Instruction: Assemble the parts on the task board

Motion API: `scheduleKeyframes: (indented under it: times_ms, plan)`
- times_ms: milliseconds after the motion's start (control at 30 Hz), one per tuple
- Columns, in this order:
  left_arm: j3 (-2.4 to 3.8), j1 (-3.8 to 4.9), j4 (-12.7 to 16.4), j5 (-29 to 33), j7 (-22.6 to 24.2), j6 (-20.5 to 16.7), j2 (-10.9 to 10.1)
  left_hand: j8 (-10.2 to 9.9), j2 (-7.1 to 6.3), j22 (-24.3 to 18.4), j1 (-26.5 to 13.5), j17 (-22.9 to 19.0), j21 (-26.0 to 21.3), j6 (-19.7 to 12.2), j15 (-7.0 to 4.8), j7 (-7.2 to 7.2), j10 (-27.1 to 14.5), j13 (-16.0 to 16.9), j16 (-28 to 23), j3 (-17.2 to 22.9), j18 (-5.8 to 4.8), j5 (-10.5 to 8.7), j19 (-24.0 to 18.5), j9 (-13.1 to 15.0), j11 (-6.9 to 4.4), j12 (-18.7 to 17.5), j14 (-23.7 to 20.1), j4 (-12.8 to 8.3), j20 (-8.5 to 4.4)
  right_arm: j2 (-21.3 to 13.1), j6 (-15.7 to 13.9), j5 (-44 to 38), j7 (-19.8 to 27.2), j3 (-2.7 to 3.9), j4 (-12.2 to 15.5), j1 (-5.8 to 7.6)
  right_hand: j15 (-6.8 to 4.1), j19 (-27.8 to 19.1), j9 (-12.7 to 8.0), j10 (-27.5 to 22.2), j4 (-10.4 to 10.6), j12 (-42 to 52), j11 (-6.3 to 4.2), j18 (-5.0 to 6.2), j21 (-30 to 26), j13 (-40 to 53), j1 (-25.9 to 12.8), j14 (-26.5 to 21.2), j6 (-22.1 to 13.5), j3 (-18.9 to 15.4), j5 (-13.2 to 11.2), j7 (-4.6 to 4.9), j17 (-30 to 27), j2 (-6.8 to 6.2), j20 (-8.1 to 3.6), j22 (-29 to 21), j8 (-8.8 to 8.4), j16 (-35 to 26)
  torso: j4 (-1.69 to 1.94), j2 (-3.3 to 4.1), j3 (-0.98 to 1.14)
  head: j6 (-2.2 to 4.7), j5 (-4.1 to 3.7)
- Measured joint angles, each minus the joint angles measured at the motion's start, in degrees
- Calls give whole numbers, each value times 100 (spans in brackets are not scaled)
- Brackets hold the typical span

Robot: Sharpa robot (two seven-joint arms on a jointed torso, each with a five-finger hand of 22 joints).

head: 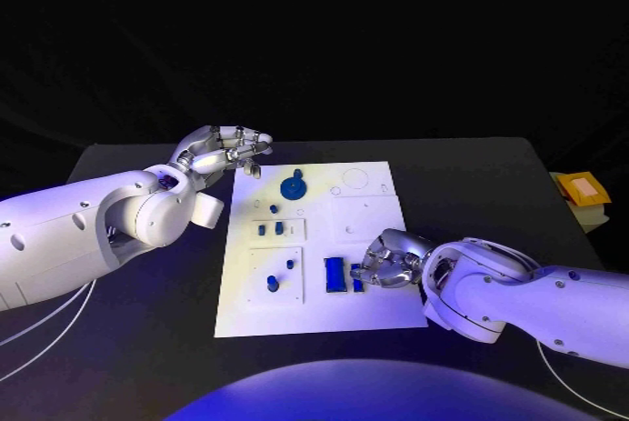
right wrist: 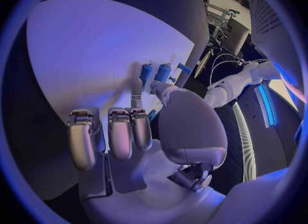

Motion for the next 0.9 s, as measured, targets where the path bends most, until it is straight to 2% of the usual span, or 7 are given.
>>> scheduleKeyframes:
  times_ms: [67, 167, 433, 600, 667, 767, 900]
  plan:
    - [0, 0, 0, 0, 0, 0, 0, 0, 0, 0, 0, 0, 0, 0, 0, 0, 0, 0, 0, 0, 0, 0, 0, 0, 0, 0, 0, 0, 0, 5, -4, -1, 1, 0, 0, -1, 0, 0, 0, 0, 27, 0, 0, 0, 0, 0, -133, 0, 0, -193, 71, 0, 0, -27, 0, 0, 0, 0, 0, 0, 0, 0, -2]
    - [0, 0, 0, 0, -1, 0, 0, 0, 0, 0, 0, 0, 0, 0, 0, 0, 0, 0, 0, 0, 0, 0, 0, 0, 0, 0, 0, 0, 0, 5, -10, -2, 8, -2, -1, -2, -4, 0, 0, 0, 32, 0, 0, -1, -8, 0, -238, -4, 0, -396, -125, 0, 0, 7, 0, 0, -1, 0, -1, -1, 1, 0, -5]
    - [0, 0, 1, 0, -2, 0, -5, 0, 0, 0, 0, 0, 0, 0, 0, 0, 0, 0, 0, 0, 0, 0, 0, -1, 0, 0, 0, 0, 0, -91, -17, -23, 46, -5, 39, -7, -21, 0, 8, 1, -4, 0, -1, 0, -22, -1, -237, -21, -3, -476, -219, -1, 0, 16, 0, -1, -48, 0, -3, -1, 1, 0, -3]
    - [0, 0, 1, 0, -2, 0, -14, 0, 0, 0, 0, 0, 0, 0, 0, 0, 0, 0, 0, 0, 0, 0, 0, -1, 0, 0, 0, 0, 0, -203, -29, -58, 115, -5, 119, -8, -21, 0, 28, 21, -52, 0, -22, 0, -22, -1, 181, -21, -3, -555, -220, -1, 0, 33, 1, -1, -46, 0, -4, 0, 4, 0, 17]
    - [0, 0, 1, 0, -2, 0, -16, 0, 0, 0, 0, 0, 0, 0, 0, 0, 0, 0, 0, 0, 0, 0, 0, -1, 0, 0, 0, 0, 0, -239, -49, -88, 161, -5, 158, -8, -24, 0, 46, 1, -91, 0, -42, -1, -22, -2, 383, -18, 32, -593, -221, -9, 0, 26, 0, -1, 5, 0, -7, -1, 5, 0, 21]
    - [0, 0, 1, 0, -2, 0, -16, 0, 0, 0, 0, 0, 0, 0, 0, 0, 0, 0, 0, 0, 0, 0, 0, -1, 0, 0, 0, 0, 0, -284, -95, -175, 258, -5, 231, -8, -63, 0, 89, 11, -163, 24, -94, 0, -22, -2, 683, -20, 74, -583, -503, -34, 0, 27, -41, -2, 75, 0, -10, -1, 7, 1, 25]
    - [0, 0, 0, 0, -2, 0, -15, 0, 0, 1, 0, 0, 0, 0, 0, 0, 0, 0, 0, 0, 0, 0, 0, -1, 0, 0, 0, 0, 0, -293, -147, -324, 393, -4, 306, -4, -83, 0, 127, 11, -195, 39, -94, 0, -22, -2, 808, 0, 132, -615, -601, -92, 0, -11, -41, -2, 165, 0, -8, -1, 7, 1, 17]
